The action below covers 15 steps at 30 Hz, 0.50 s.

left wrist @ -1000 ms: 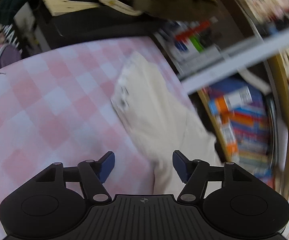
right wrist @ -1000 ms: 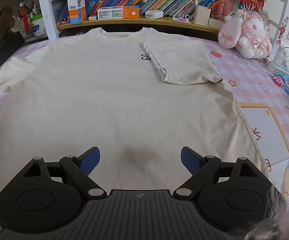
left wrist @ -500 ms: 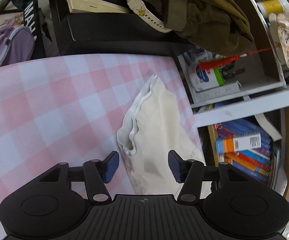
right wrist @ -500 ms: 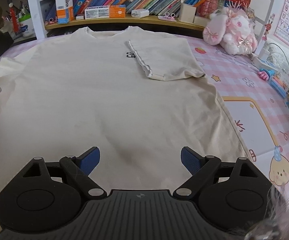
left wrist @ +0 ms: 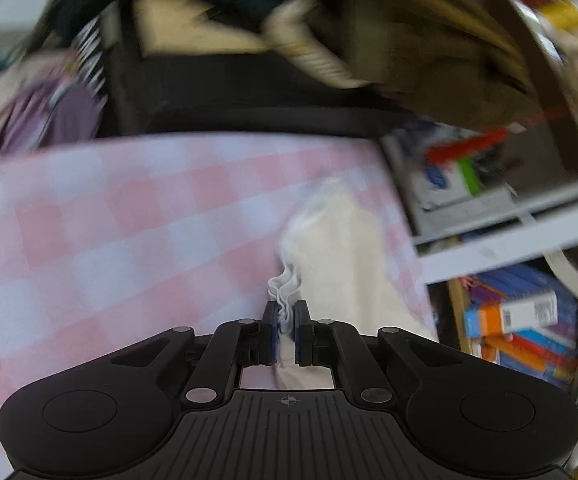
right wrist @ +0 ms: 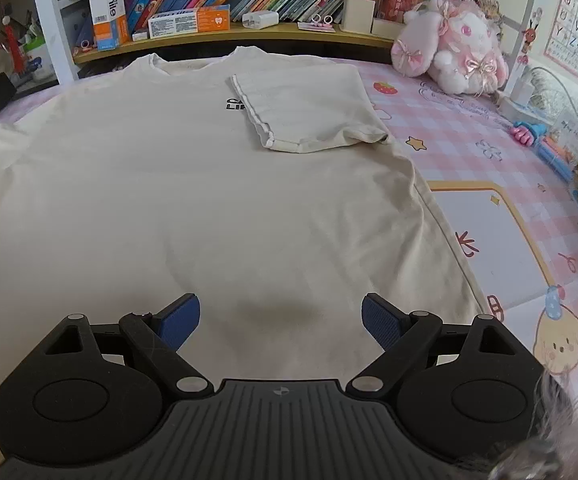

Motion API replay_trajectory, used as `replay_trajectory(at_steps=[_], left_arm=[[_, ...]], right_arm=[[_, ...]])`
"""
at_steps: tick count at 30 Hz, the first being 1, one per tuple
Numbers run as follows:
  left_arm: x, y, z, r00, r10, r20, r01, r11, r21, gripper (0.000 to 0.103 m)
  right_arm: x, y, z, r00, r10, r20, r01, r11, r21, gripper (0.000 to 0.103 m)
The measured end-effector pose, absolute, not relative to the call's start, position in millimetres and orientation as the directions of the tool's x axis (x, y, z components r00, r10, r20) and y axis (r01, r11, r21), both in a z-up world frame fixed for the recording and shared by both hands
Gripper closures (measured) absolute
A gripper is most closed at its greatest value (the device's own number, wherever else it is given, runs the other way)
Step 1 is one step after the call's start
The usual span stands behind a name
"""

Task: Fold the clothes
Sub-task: 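Grasp the other sleeve with the left gripper and fold it toward the collar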

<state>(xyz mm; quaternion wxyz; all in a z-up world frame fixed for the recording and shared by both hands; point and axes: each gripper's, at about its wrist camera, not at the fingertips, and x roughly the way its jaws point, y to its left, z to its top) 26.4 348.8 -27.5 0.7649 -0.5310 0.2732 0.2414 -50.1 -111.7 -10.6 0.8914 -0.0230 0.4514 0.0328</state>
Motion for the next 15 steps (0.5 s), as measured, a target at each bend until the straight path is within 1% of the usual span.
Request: replay_trajectory(at_steps=[3, 5, 6, 8, 9, 10, 11, 12, 14, 15], left_arm=[[51, 320, 5, 0.775, 0.061, -0.629, -0.572, 0.489, -0.658, 0.098], [74, 294, 34, 0.802, -0.019, -0.597, -0.435, 0.667, -0.605, 0.098], [84, 276, 48, 0.806, -0.069, -0.588, -0.345, 0.752, -0.561, 0.098], [99, 228, 66, 0.765, -0.166, -0.623, -0.127, 0.909, -0.398, 0.096], [102, 199, 61, 0.711, -0.196, -0.675, -0.012, 0.957, -0.291, 0.089], [105, 170, 56, 0.649, -0.212, -0.731, 0.111, 0.976, -0.185, 0.086], [104, 152, 42, 0.588, -0.213, -0.780, 0.189, 0.974, -0.123, 0.086], [101, 140, 27, 0.546, -0.187, -0.816, 0.228, 0.971, -0.070, 0.085], [96, 136, 8, 0.522, -0.118, -0.845, 0.189, 0.982, -0.020, 0.074], [92, 142, 5, 0.523, -0.111, -0.845, 0.136, 0.990, -0.046, 0.060]], right_arm=[[-48, -124, -11, 0.595, 0.054, -0.802, -0.078, 0.997, 0.010, 0.015], [-45, -135, -13, 0.593, 0.057, -0.803, -0.060, 0.998, 0.026, 0.015], [-44, -141, -14, 0.591, 0.057, -0.804, -0.049, 0.998, 0.035, 0.015], [-41, -151, -16, 0.586, 0.060, -0.808, -0.032, 0.998, 0.051, 0.015], [-39, -156, -17, 0.584, 0.062, -0.810, -0.024, 0.998, 0.059, 0.015], [-38, -159, -18, 0.581, 0.067, -0.811, -0.021, 0.998, 0.067, 0.015], [-37, -161, -19, 0.579, 0.073, -0.812, -0.023, 0.997, 0.073, 0.015], [-36, -163, -20, 0.576, 0.078, -0.813, -0.026, 0.997, 0.077, 0.015], [-35, -165, -21, 0.571, 0.087, -0.816, -0.035, 0.996, 0.082, 0.015], [-36, -166, -22, 0.567, 0.091, -0.818, -0.038, 0.996, 0.085, 0.015]])
